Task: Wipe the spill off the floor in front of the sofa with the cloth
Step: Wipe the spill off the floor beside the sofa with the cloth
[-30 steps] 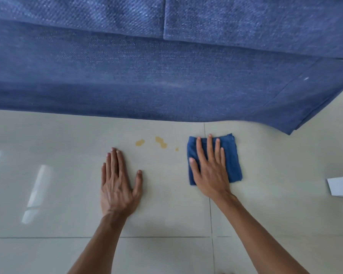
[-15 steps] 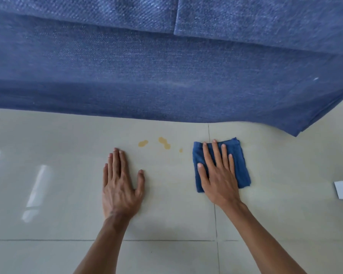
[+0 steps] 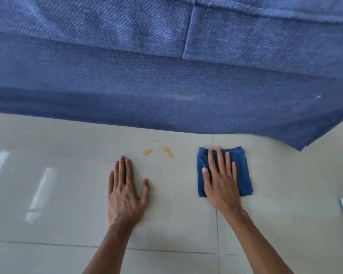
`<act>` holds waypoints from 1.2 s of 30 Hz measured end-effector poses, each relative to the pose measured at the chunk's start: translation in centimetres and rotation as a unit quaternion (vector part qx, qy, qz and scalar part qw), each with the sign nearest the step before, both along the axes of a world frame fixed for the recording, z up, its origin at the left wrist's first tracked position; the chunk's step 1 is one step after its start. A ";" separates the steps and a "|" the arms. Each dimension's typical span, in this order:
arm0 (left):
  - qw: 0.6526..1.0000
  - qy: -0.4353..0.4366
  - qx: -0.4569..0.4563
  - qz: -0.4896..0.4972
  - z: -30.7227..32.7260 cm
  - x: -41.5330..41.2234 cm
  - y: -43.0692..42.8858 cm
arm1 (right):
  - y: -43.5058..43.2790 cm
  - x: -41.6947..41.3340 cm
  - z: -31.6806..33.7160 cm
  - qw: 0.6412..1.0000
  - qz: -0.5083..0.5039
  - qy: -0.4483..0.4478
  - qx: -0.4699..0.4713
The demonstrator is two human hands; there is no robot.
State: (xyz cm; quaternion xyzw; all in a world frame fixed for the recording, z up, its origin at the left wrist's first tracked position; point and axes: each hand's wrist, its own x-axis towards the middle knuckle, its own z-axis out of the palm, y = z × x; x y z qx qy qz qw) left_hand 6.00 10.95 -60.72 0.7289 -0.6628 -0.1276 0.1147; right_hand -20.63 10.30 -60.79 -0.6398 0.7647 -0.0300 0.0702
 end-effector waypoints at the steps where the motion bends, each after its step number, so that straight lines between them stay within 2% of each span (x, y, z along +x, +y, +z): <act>1: 1.000 -0.002 0.002 0.000 0.0 0.0 0.0 | -1.5 0.6 -0.3 0.999 -0.045 0.001 -0.008; 3: 1.000 -0.004 0.006 -0.002 0.0 0.1 0.0 | -4.2 3.1 -0.3 0.993 -0.115 -0.013 -0.015; 4: 1.000 -0.002 0.006 -0.002 0.0 0.1 0.0 | -4.9 4.5 -0.2 0.993 -0.116 -0.020 -0.016; 8: 1.000 0.011 0.006 0.001 0.3 0.2 0.0 | -1.4 6.2 0.2 0.999 0.032 -0.007 -0.012; 10: 1.000 0.016 0.006 0.004 0.4 0.1 -0.1 | 1.1 4.4 0.4 0.998 0.061 -0.014 -0.009; 15: 1.000 0.007 0.008 0.001 0.3 0.1 -0.1 | -3.8 4.1 -0.2 0.995 -0.094 -0.016 -0.025; 17: 1.000 0.010 0.009 0.005 0.3 0.2 0.0 | -5.8 5.9 -0.1 0.993 -0.113 -0.033 -0.018; 19: 1.000 0.013 0.008 0.005 0.4 0.0 -0.1 | -4.5 6.7 0.1 0.998 -0.059 -0.024 -0.021; 22: 1.000 0.018 0.004 0.004 0.5 0.1 -0.1 | 0.0 6.2 0.8 0.995 0.093 -0.021 -0.002; 24: 1.000 0.022 0.005 0.004 0.5 0.1 -0.1 | 0.5 4.7 0.7 0.991 0.132 -0.034 -0.001; 27: 1.000 0.030 0.002 0.008 0.4 0.2 -0.2 | -1.3 3.2 0.4 0.995 0.101 0.003 -0.014; 33: 1.000 0.024 0.006 0.005 0.4 0.2 -0.1 | -5.7 5.4 0.0 0.998 -0.060 -0.005 -0.014; 34: 1.000 0.025 0.006 0.004 0.5 0.2 -0.1 | -5.4 6.1 0.1 0.999 -0.052 -0.008 -0.016; 36: 1.000 0.030 0.002 0.002 0.5 0.3 0.0 | -3.0 6.3 0.2 0.999 0.034 -0.008 -0.019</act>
